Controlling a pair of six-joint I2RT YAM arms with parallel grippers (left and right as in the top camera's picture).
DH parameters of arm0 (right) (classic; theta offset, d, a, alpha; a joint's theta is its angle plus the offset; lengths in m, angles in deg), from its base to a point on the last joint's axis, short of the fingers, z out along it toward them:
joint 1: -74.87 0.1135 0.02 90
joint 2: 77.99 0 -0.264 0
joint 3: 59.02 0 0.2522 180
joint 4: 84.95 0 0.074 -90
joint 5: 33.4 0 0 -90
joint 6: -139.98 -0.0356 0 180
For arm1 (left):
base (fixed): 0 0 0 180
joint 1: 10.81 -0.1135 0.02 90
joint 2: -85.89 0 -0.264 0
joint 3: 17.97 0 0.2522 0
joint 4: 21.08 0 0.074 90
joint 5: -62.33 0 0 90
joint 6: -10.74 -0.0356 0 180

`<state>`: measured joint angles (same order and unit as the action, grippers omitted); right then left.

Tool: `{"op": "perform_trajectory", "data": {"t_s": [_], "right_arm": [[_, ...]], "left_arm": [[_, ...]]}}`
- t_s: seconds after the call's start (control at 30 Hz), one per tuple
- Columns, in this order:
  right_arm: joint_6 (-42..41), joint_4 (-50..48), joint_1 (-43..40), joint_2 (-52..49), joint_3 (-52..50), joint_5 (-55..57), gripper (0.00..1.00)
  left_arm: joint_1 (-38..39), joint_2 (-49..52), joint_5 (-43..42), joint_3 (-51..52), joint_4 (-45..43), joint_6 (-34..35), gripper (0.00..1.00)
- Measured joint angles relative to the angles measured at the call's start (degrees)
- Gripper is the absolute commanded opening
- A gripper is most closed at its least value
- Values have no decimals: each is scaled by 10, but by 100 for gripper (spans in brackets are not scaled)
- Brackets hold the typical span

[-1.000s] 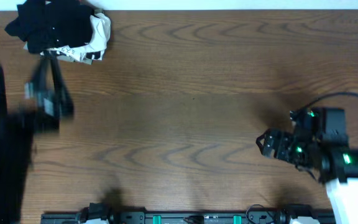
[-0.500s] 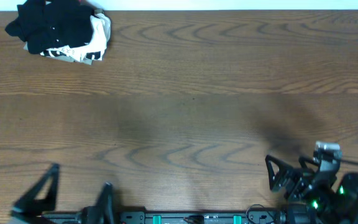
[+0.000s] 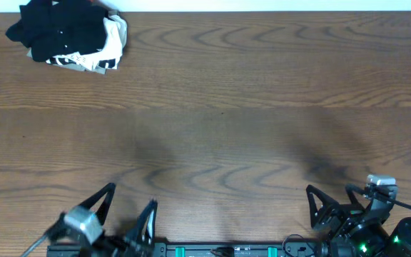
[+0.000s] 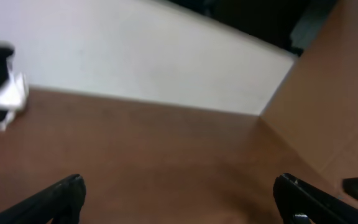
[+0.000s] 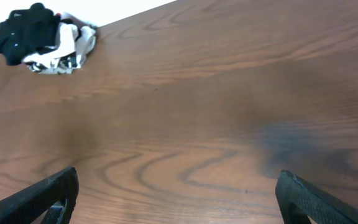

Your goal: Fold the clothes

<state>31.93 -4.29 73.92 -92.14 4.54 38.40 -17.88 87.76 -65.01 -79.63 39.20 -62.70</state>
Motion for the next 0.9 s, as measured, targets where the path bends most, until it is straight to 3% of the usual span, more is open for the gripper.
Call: {"op": "perform_trajectory", "data": {"t_s": [0.23,0.9], "right_arm": [[0,0,0,0,0,11,99],[-3,2,0,0,0,13,99]], "left_arm": [[0,0,0,44,0,4,98],[0,0,0,45,0,4,98]]}}
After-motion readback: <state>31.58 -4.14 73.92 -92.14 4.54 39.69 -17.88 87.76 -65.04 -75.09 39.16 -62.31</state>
